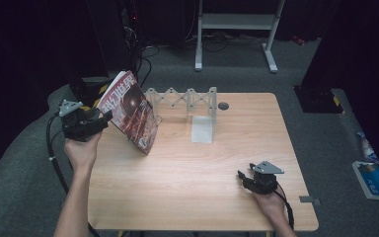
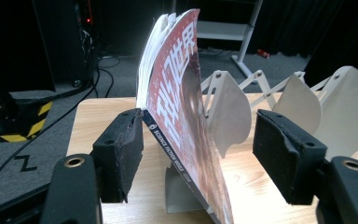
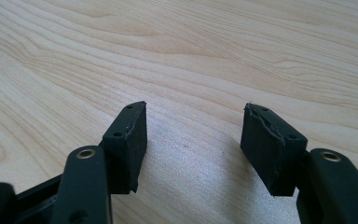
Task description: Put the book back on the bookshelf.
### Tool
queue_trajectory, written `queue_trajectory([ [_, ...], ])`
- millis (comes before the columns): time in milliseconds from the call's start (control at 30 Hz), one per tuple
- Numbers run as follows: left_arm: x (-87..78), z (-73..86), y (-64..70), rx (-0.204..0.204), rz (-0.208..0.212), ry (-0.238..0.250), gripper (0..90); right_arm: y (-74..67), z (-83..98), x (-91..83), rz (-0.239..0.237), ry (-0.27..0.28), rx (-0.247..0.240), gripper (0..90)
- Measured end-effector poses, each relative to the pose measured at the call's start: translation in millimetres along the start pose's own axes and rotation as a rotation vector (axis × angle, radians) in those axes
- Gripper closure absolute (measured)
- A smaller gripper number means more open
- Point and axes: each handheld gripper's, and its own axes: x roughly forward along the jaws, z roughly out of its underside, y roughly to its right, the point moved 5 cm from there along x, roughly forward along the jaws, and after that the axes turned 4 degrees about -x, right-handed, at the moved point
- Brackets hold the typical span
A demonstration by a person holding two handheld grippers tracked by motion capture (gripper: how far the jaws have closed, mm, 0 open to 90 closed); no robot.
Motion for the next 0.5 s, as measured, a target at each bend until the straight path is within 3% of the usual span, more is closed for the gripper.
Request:
queue_trajectory([
  [500,-11.9,8.6,8.1,-0.008,0.044,0.021,33.6,-0.3,0.1,-0.1,0.002,-0.001,0.000,40.8],
])
